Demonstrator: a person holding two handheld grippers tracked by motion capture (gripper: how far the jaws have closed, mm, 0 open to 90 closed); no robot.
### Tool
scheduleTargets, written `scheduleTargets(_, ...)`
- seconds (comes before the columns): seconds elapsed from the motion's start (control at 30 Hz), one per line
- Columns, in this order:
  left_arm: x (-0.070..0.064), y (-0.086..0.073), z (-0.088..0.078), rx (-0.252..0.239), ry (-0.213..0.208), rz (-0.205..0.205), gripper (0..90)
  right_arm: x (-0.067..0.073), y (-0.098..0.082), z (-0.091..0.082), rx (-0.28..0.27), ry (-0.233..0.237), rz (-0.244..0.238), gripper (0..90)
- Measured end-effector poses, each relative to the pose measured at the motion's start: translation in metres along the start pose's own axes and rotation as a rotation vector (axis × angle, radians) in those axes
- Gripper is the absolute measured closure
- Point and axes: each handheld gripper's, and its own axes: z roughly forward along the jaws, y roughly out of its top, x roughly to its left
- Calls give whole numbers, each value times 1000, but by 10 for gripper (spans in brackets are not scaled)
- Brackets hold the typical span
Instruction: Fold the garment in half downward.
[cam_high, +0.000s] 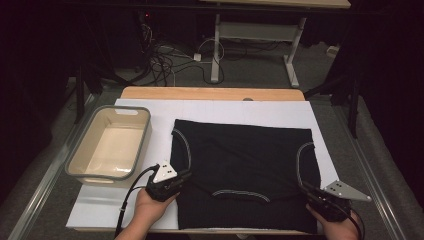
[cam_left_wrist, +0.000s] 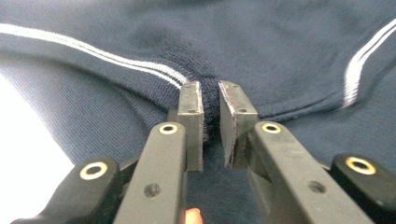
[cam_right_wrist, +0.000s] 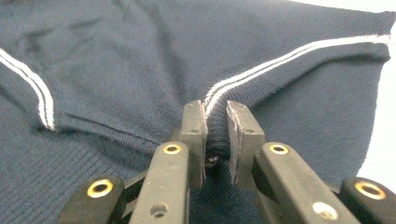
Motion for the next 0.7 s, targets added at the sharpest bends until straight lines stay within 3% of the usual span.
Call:
scheduleTargets(0.23,-9,1,-20,-25,-21,13,777,0,5,-15,-50,-11,-17,797)
scheduleTargets(0.33,-14,1,-23,-13,-29,17,776,1,7,-22,-66,-14,-24,797)
scheduleTargets(0.7,-34,-8,-44,-6,-76,32,775,10,-2,-44,-65,-10,-35,797)
